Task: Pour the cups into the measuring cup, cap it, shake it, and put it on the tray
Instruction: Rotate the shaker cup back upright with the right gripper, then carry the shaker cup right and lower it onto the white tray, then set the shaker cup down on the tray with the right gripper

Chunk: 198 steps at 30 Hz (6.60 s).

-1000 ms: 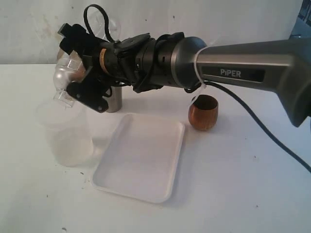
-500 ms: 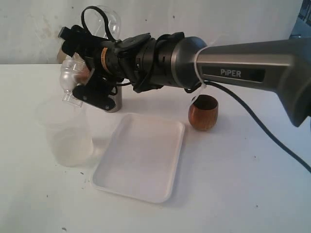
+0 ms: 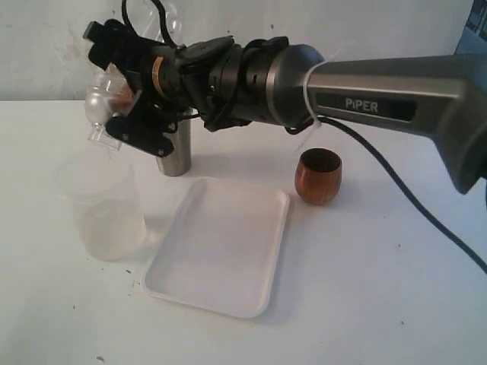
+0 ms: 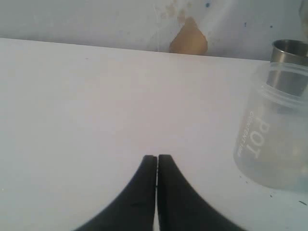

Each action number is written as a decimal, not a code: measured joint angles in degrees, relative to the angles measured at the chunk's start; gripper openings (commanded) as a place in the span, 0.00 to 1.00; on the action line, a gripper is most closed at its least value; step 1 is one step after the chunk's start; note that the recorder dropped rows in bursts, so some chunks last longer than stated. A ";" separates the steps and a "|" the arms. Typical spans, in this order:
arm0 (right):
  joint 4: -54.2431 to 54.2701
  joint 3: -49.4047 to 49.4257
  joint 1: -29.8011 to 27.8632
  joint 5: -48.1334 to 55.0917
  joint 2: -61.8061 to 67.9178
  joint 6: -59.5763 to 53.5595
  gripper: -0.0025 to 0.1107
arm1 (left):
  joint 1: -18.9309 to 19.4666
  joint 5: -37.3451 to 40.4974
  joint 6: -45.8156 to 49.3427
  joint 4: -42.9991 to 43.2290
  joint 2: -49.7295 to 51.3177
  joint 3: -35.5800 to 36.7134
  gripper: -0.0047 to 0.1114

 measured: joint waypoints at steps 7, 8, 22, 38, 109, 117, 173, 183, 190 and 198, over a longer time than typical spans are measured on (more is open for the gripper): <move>0.00 -1.61 0.00 -0.11 0.57 0.00 0.02 | 0.00 0.00 0.00 0.00 0.00 0.00 0.05; 0.00 -1.61 0.00 -0.11 0.85 0.00 0.02 | 0.00 0.00 0.00 0.00 0.00 0.00 0.05; 0.00 -3.07 0.00 -0.48 1.40 0.00 0.02 | 0.00 0.00 0.00 0.00 0.00 0.00 0.05; 0.00 -3.30 0.70 -1.61 1.40 0.00 0.02 | 0.00 0.00 0.00 0.00 0.00 0.00 0.05; 0.31 -2.80 3.95 -2.19 1.62 109.31 0.02 | 0.00 0.00 0.00 0.00 0.00 0.00 0.05; 0.20 -2.80 4.05 -8.53 1.62 114.23 0.02 | 0.00 0.00 0.00 0.00 0.00 0.00 0.05; 46.93 35.11 -3.33 -25.15 -22.12 81.71 0.02 | 0.00 0.00 0.00 0.00 0.00 0.00 0.05; 90.12 51.63 -3.33 -43.86 -22.12 33.38 0.02 | 0.00 0.00 0.00 0.00 0.00 0.00 0.05; 92.03 52.14 -3.52 -43.45 -17.75 32.93 0.02 | 0.00 0.00 0.00 0.00 0.00 0.00 0.05; 92.92 52.12 -3.64 -46.16 -13.39 34.76 0.05 | 0.00 0.00 0.00 0.00 0.00 0.00 0.05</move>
